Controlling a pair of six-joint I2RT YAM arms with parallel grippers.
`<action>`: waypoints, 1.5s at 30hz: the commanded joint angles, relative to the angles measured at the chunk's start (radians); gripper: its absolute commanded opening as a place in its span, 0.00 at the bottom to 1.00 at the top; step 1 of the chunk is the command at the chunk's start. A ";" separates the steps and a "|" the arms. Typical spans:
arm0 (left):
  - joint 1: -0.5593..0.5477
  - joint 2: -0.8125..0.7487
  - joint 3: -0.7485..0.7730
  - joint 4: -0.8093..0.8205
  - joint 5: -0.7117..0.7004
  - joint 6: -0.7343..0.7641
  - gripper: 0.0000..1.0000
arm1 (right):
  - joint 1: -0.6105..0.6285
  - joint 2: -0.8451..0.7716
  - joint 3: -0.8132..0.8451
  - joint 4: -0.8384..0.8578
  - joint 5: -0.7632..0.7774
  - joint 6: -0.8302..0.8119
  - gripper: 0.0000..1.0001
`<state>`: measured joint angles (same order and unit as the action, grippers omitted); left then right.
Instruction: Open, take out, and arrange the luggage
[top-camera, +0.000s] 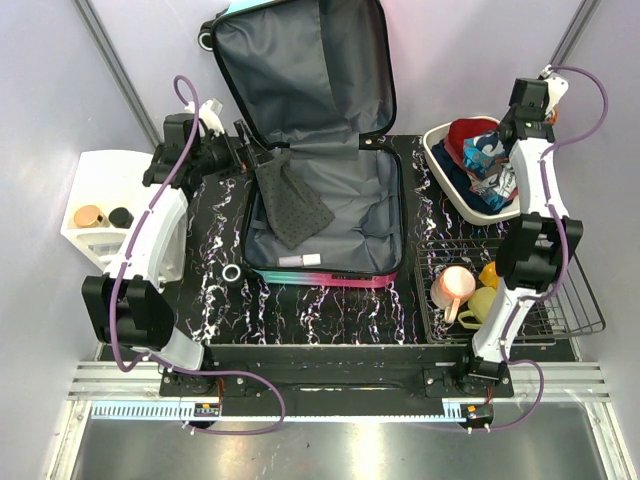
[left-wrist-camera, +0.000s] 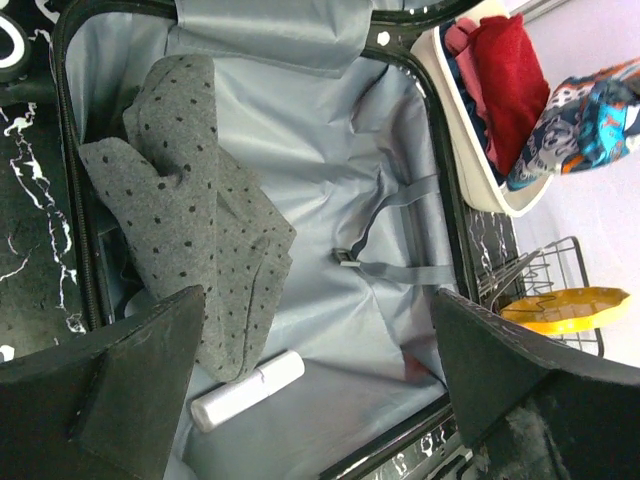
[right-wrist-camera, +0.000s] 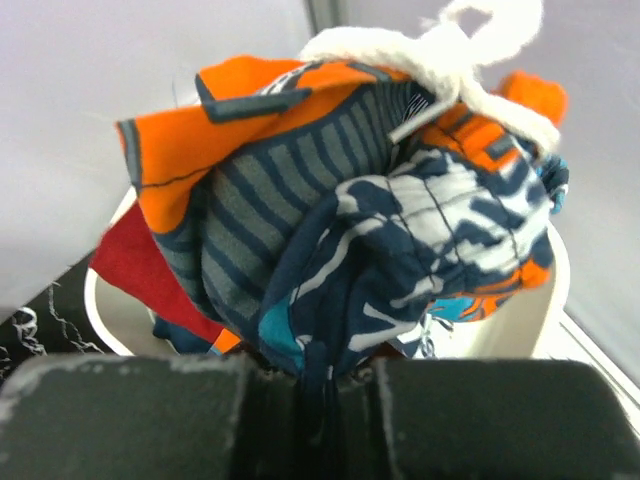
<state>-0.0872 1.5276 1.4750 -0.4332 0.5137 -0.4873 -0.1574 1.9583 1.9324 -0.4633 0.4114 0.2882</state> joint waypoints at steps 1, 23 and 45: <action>0.004 -0.015 0.002 -0.019 0.055 0.072 0.99 | -0.004 0.104 0.175 0.012 -0.109 0.066 0.18; -0.094 0.144 0.096 -0.465 0.272 1.270 0.95 | -0.050 0.097 0.067 0.256 -0.853 -0.283 1.00; -0.559 0.661 0.329 -0.538 0.100 1.757 0.53 | -0.050 -0.015 -0.076 0.123 -1.000 -0.413 1.00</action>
<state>-0.6292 2.1395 1.7226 -0.9974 0.6041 1.1957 -0.2104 1.9705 1.8576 -0.3470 -0.5629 -0.1337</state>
